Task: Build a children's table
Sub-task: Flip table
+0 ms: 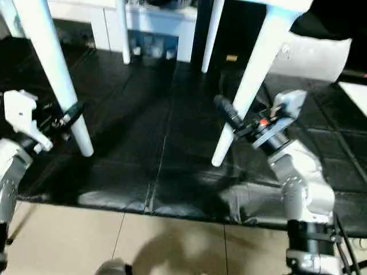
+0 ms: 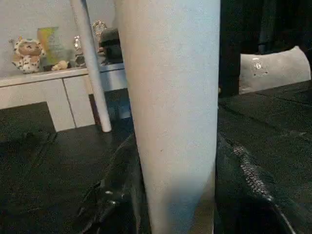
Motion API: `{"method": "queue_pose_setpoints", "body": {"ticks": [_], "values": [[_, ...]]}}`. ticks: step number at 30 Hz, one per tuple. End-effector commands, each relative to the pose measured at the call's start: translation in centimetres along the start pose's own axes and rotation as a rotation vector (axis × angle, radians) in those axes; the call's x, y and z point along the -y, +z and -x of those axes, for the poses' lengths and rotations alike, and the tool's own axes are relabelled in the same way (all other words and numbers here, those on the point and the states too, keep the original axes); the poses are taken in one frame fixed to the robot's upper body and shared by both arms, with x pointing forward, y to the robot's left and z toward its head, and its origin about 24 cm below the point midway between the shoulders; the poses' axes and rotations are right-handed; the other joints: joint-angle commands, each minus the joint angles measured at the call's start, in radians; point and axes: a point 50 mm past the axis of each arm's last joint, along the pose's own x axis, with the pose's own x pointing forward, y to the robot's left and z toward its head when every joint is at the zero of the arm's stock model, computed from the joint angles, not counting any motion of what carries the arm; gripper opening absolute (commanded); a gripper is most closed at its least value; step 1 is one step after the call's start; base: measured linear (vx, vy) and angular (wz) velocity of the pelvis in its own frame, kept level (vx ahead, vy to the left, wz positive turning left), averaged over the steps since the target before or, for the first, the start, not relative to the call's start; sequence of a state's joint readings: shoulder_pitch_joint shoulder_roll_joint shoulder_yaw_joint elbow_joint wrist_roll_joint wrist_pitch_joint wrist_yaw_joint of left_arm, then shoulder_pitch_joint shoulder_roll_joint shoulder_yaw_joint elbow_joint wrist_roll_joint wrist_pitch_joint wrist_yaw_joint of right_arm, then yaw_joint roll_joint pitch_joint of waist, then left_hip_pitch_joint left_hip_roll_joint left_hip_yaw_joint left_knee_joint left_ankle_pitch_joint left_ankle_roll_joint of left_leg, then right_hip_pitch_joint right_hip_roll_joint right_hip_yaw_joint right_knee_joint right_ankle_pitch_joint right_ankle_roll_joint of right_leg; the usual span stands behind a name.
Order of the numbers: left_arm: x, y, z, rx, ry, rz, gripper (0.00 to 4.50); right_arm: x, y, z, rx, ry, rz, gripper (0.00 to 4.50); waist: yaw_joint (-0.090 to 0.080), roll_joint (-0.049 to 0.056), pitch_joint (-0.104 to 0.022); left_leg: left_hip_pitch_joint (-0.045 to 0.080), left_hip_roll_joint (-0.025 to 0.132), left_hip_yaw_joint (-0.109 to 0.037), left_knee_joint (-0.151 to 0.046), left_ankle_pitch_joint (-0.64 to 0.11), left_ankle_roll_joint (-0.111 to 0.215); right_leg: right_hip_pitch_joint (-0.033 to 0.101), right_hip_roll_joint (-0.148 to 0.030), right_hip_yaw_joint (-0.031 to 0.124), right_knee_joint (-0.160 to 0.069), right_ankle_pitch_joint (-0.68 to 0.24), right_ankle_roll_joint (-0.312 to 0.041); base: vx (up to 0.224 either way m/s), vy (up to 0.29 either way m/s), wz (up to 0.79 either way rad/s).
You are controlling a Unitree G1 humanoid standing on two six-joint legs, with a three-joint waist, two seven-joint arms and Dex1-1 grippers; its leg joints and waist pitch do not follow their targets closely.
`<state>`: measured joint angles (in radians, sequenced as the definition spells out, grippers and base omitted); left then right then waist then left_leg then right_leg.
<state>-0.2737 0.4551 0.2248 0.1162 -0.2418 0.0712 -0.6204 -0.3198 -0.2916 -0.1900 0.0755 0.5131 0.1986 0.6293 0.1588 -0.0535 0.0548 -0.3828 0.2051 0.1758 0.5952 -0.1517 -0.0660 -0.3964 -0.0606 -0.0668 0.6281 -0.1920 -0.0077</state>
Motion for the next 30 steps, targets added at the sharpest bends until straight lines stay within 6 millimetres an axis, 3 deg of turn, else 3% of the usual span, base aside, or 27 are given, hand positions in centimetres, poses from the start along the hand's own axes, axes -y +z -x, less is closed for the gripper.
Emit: {"method": "queue_pose_setpoints", "body": {"ticks": [1,2,4,7,8,9,11,13,14,15,16,17,19,20,21,22,23,24,25,26,27,28,29,30], "values": [[0.4,-1.4,1.1,-0.06,-0.041,0.017,2.39,0.2,0.4,1.0,0.026,-0.034,0.015,4.5,-0.004,0.018,-0.057,0.03,0.03,-0.02,-0.088,-0.402,-0.059,0.02,-0.084,0.049,-0.096,-0.365,-0.095,0.0,0.0,0.0],[0.0,-1.1,2.8,-0.019,-0.022,0.051,2.66,-0.1,0.8,2.2,0.058,-0.025,0.006,4.5,-0.005,0.02,-0.058,0.029,0.031,-0.019,-0.089,-0.395,-0.053,0.021,-0.082,0.049,-0.095,-0.346,-0.096,0.0,0.0,0.0],[-0.1,-0.9,3.8,0.014,-0.01,0.081,2.82,-0.4,1.1,3.0,0.068,-0.023,0.011,4.5,-0.004,0.022,-0.06,0.025,0.034,-0.018,-0.089,-0.374,-0.042,0.024,-0.081,0.05,-0.091,-0.287,-0.111,0.0,0.0,0.0],[0.1,-0.7,5.1,0.025,-0.001,0.123,2.96,-0.8,1.5,4.1,0.084,-0.041,0.019,4.5,-0.004,0.022,-0.05,0.029,0.034,-0.018,-0.093,-0.423,-0.039,0.019,-0.08,0.05,-0.096,-0.336,-0.117,0.0,0.0,0.0],[0.6,-0.5,6.0,0.026,0.005,0.148,2.96,-1.3,1.9,5.0,0.093,-0.057,0.035,4.5,-0.006,0.026,-0.038,0.031,0.031,-0.018,-0.096,-0.465,-0.039,0.012,-0.079,0.049,-0.108,-0.411,-0.102,0.0,0.0,0.0],[0.9,-0.3,6.3,0.029,0.019,0.165,2.96,-1.6,2.2,5.5,0.097,-0.07,0.045,4.5,-0.006,0.027,-0.035,0.034,0.034,-0.021,-0.096,-0.494,-0.046,0.01,-0.082,0.051,-0.113,-0.464,-0.085,0.0,0.0,0.0],[1.6,0.2,6.7,0.036,0.031,0.181,2.96,-2.1,2.7,6.2,0.107,-0.096,0.052,4.5,-0.01,0.024,-0.033,0.035,0.032,-0.023,-0.097,-0.513,-0.047,0.008,-0.08,0.049,-0.12,-0.51,-0.065,0.0,0.0,0.0],[3.0,1.3,6.5,0.06,0.04,0.202,2.96,-2.7,3.5,6.6,0.114,-0.131,0.044,4.5,-0.014,0.03,-0.034,0.035,0.031,-0.028,-0.099,-0.527,-0.055,0.01,-0.079,0.047,-0.123,-0.543,-0.049,0.0,0.0,0.0],[3.4,1.5,6.4,0.063,0.042,0.208,2.96,-2.9,3.6,6.7,0.112,-0.137,0.04,4.5,-0.017,0.027,-0.032,0.035,0.033,-0.03,-0.1,-0.537,-0.056,0.01,-0.077,0.045,-0.126,-0.546,-0.041,0.0,0.0,0.0],[4.2,2.0,6.1,0.08,0.047,0.228,2.96,-3.4,3.7,6.6,0.1,-0.149,0.033,4.5,-0.02,0.034,-0.031,0.039,0.032,-0.031,-0.1,-0.557,-0.065,0.005,-0.072,0.044,-0.127,-0.551,-0.034,0.0,0.0,0.0],[4.4,2.2,5.9,0.083,0.049,0.235,2.96,-3.6,3.6,6.6,0.094,-0.153,0.029,4.5,-0.022,0.031,-0.029,0.04,0.029,-0.03,-0.098,-0.565,-0.062,0.003,-0.073,0.043,-0.134,-0.566,-0.025,0.0,0.0,0.0],[5.1,2.5,5.6,0.095,0.055,0.256,2.96,-4.1,3.5,6.4,0.077,-0.165,0.02,4.5,-0.028,0.033,-0.024,0.046,0.023,-0.03,-0.094,-0.591,-0.067,-0.003,-0.071,0.037,-0.146,-0.623,-0.005,0.0,0.0,0.0],[6.0,2.1,5.1,0.091,0.08,0.29,2.96,-4.9,2.8,5.9,0.032,-0.166,0.031,4.5,-0.036,0.031,-0.015,0.05,0.019,-0.035,-0.094,-0.631,-0.074,0.0,-0.07,0.022,-0.164,-0.714,0.028,0.0,0.0,0.0],[6.2,1.2,4.9,0.072,0.114,0.285,2.96,-5.1,2.0,5.5,0.011,-0.177,0.021,4.5,-0.042,0.031,-0.022,0.07,0.012,-0.036,-0.081,-0.647,-0.073,-0.003,-0.072,0.011,-0.18,-0.759,0.043,0.0,0.0,0.0],[6.6,0.4,4.6,0.048,0.135,0.282,2.96,-5.4,1.2,4.9,-0.031,-0.191,0.031,4.5,-0.051,0.031,-0.016,0.067,0.012,-0.039,-0.084,-0.647,-0.073,0.0,-0.073,0.005,-0.187,-0.77,0.049,0.0,0.0,0.0],[7.2,-0.3,4.4,0.019,0.142,0.277,2.96,-5.8,0.0,4.4,-0.098,-0.203,0.056,4.5,-0.065,0.036,-0.016,0.056,0.016,-0.045,-0.096,-0.647,-0.08,0.021,-0.071,-0.008,-0.189,-0.755,0.056,0.0,0.0,0.0],[7.6,-0.5,4.3,0.002,0.137,0.272,2.96,-6.0,-0.7,4.2,-0.151,-0.209,0.071,4.5,-0.074,0.043,-0.018,0.06,0.025,-0.052,-0.106,-0.693,-0.082,0.036,-0.068,-0.022,-0.187,-0.71,0.052,0.0,0.0,0.0],[7.9,-0.5,4.3,-0.009,0.119,0.26,2.96,-6.1,-1.0,4.2,-0.174,-0.211,0.087,4.5,-0.078,0.052,-0.02,0.053,0.036,-0.062,-0.126,-0.752,-0.083,0.053,-0.068,-0.02,-0.167,-0.648,0.035,0.0,0.0,0.0],[8.1,-0.4,4.3,-0.017,0.107,0.257,2.96,-6.3,-1.2,4.1,-0.192,-0.206,0.094,4.5,-0.079,0.052,-0.023,0.041,0.044,-0.067,-0.137,-0.762,-0.087,0.065,-0.07,-0.008,-0.141,-0.595,0.024,0.0,0.0,0.0],[8.1,-0.4,4.3,-0.02,0.106,0.258,2.96,-6.5,-1.4,4.1,-0.202,-0.196,0.082,4.5,-0.078,0.049,-0.017,0.045,0.042,-0.065,-0.144,-0.798,-0.098,0.054,-0.07,-0.002,-0.143,-0.585,0.007,0.0,0.0,0.0],[8.1,-0.3,4.3,-0.023,0.11,0.261,2.96,-6.7,-1.6,4.1,-0.213,-0.189,0.067,4.5,-0.08,0.041,-0.011,0.066,0.028,-0.059,-0.125,-0.792,-0.097,0.031,-0.077,-0.006,-0.17,-0.669,0.012,0.0,0.0,0.0],[8.1,-0.3,4.3,-0.024,0.113,0.262,2.96,-6.7,-1.6,4.1,-0.213,-0.19,0.062,4.5,-0.083,0.039,-0.006,0.084,0.019,-0.055,-0.109,-0.783,-0.091,0.015,-0.079,-0.02,-0.199,-0.735,0.024,0.0,0.0,0.0],[8.1,-0.3,4.3,-0.025,0.119,0.263,2.96,-6.7,-1.7,4.1,-0.213,-0.193,0.055,4.5,-0.09,0.038,-0.005,0.09,0.01,-0.054,-0.09,-0.736,-0.076,0.017,-0.086,-0.038,-0.219,-0.788,0.046,0.0,0.0,0.0],[8.0,-0.3,4.1,-0.026,0.12,0.257,2.96,-6.7,-2.1,4.1,-0.223,-0.194,0.07,4.5,-0.098,0.04,-0.006,0.076,0.019,-0.059,-0.103,-0.752,-0.07,0.042,-0.073,-0.061,-0.212,-0.75,0.062,0.0,0.0,0.0]]}}
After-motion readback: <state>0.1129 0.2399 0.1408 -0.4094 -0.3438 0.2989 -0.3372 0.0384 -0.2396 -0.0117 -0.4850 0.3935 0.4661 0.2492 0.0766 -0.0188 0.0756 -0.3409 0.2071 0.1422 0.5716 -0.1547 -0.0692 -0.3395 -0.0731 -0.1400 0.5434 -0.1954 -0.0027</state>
